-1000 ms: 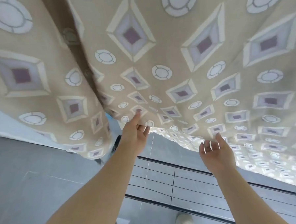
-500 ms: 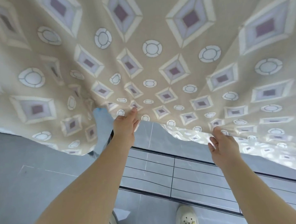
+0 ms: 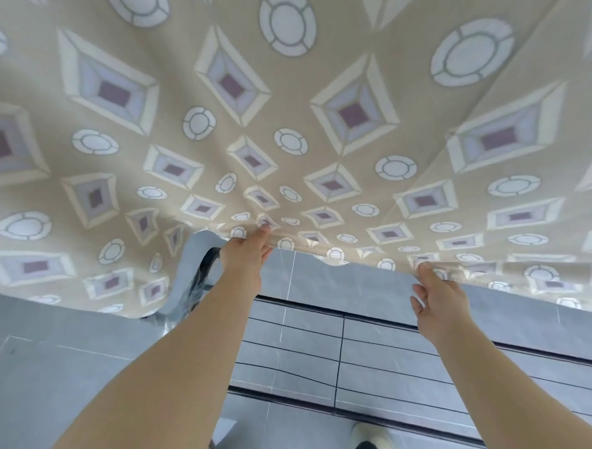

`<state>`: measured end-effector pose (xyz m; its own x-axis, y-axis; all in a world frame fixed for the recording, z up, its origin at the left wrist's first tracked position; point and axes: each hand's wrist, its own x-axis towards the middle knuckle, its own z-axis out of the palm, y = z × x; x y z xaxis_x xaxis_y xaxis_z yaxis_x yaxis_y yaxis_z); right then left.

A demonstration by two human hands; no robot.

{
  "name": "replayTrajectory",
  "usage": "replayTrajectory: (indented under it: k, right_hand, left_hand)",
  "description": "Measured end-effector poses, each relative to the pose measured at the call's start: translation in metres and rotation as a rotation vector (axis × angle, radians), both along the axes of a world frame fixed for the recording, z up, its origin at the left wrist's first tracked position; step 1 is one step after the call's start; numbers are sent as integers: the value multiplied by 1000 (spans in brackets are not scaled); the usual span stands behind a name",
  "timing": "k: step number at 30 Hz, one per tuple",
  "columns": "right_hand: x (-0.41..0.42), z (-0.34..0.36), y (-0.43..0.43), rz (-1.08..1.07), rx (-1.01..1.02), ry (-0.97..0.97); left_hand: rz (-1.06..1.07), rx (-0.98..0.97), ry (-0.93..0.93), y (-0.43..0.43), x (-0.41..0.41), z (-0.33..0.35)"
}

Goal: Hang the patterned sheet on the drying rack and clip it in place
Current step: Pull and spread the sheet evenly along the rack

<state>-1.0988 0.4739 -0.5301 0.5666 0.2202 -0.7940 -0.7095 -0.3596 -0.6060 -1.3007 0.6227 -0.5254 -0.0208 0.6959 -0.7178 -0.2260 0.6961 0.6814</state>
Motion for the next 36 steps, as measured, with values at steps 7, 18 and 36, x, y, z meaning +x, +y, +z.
replayTrajectory:
  k: [7, 18, 36]
  right_hand:
    - [10, -29, 3, -26, 0, 15]
    - [65, 19, -96, -354, 269, 222]
    - [131, 77, -206, -104, 176, 212]
  left_hand:
    - [4, -66, 38, 1, 18, -30]
    - [76, -297, -191, -63, 57, 11]
    - [-435, -432, -258, -232, 234, 64]
